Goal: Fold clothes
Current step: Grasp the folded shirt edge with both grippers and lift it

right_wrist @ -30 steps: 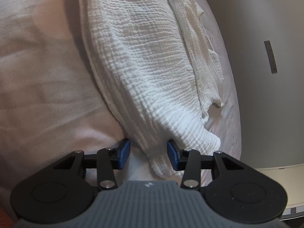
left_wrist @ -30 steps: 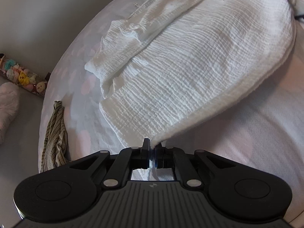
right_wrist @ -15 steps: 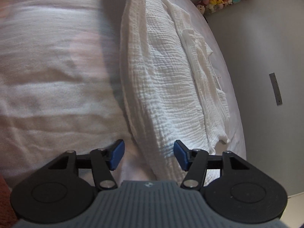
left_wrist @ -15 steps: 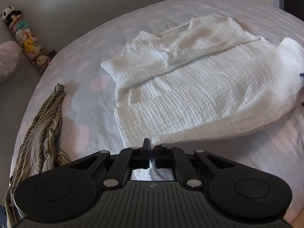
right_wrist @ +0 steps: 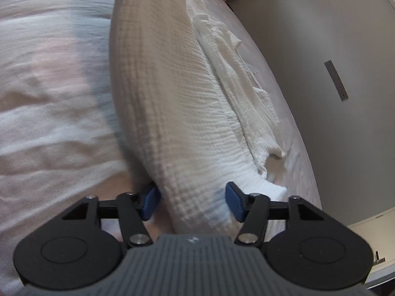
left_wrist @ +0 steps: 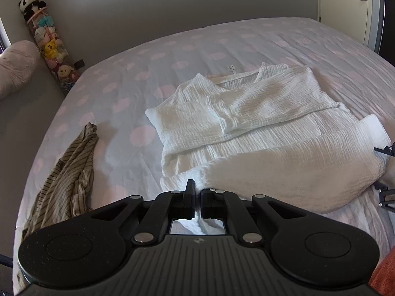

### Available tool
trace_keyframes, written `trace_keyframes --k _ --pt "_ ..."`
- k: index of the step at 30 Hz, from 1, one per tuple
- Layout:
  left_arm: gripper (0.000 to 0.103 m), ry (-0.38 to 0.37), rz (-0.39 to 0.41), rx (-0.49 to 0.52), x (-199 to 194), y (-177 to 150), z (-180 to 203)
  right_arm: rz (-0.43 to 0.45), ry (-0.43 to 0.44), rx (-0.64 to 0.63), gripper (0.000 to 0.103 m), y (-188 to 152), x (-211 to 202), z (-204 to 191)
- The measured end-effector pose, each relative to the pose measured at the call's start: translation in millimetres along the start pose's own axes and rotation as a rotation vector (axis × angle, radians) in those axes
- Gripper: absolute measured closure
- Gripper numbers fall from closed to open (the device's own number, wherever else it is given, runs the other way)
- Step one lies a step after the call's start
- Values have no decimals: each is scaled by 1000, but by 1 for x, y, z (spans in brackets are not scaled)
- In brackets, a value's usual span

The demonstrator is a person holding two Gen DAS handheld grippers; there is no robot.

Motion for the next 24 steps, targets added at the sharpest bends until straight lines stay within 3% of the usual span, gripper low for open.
trace_keyframes --k 1,6,12,19,24 --pt "101 12 0 4 -2 1 -1 -13 -16 11 71 -4 -1 4" --pt "101 57 10 22 -12 3 -8 22 -107 190 89 -14 -21 38" --pt "101 84 65 122 -19 11 -8 116 -214 378 92 -8 -45 87" --pt "101 61 130 139 -9 52 -21 127 -216 451 94 17 -46 154" --pt "101 36 149 139 17 99 -45 119 -198 467 94 49 -22 212"
Point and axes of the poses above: each gripper's, at about its wrist camera, not at the fingertips, and x roughly the way its jaws point, z to its right, y to its top, the point moved 10 cm from there along x, roughly the way its jaws point, and after that the axes turned 8 degrees about z, right-handed, at the moved point
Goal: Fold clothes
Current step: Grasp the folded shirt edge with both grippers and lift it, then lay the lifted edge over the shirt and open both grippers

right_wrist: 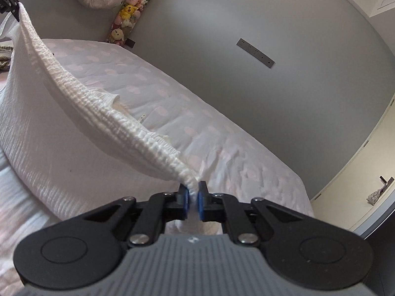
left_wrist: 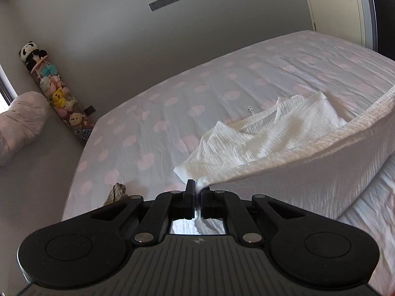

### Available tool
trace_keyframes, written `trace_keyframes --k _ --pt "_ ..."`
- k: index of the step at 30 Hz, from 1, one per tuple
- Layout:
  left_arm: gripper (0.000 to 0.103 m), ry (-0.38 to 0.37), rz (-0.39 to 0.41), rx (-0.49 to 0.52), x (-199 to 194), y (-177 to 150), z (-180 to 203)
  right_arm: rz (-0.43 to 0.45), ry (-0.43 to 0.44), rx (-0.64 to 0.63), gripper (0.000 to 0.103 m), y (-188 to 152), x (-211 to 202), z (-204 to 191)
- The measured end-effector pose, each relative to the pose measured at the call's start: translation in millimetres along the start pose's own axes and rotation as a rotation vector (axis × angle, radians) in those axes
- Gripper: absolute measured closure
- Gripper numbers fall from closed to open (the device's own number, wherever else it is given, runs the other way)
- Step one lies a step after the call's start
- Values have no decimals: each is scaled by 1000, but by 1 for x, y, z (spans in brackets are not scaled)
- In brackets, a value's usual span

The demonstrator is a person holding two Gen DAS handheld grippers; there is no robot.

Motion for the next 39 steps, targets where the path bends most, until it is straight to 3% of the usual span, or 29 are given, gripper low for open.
trace_keyframes --k 4,10,16,24,29,34,39 --pt "101 -24 -16 -8 42 27 -20 -41 34 29 94 34 49 20" --pt "101 -44 -58 -6 130 49 -38 -142 74 68 94 47 143 32" --pt "101 -67 -150 10 229 24 -29 -256 132 94 94 12 250 19" --pt "101 -67 -213 -15 319 -5 -22 -325 151 108 94 -39 329 -6" --pt "95 -62 -253 -58 343 -18 -19 -344 149 203 92 -54 346 -7" --pt "79 -26 -249 -116 338 -22 -36 -326 92 351 65 -52 358 16" --pt "73 18 -232 -178 307 -11 -64 -306 -4 535 61 -46 339 59"
Point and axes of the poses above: each gripper's, at about its wrist camera, not at the fingertips, and x roughly the way its jaws point, z to its right, y to its top, the point moved 10 cm from there along x, roughly the way its jaws point, and after that the axes turned 8 degrees about z, right-handed, at the moved point
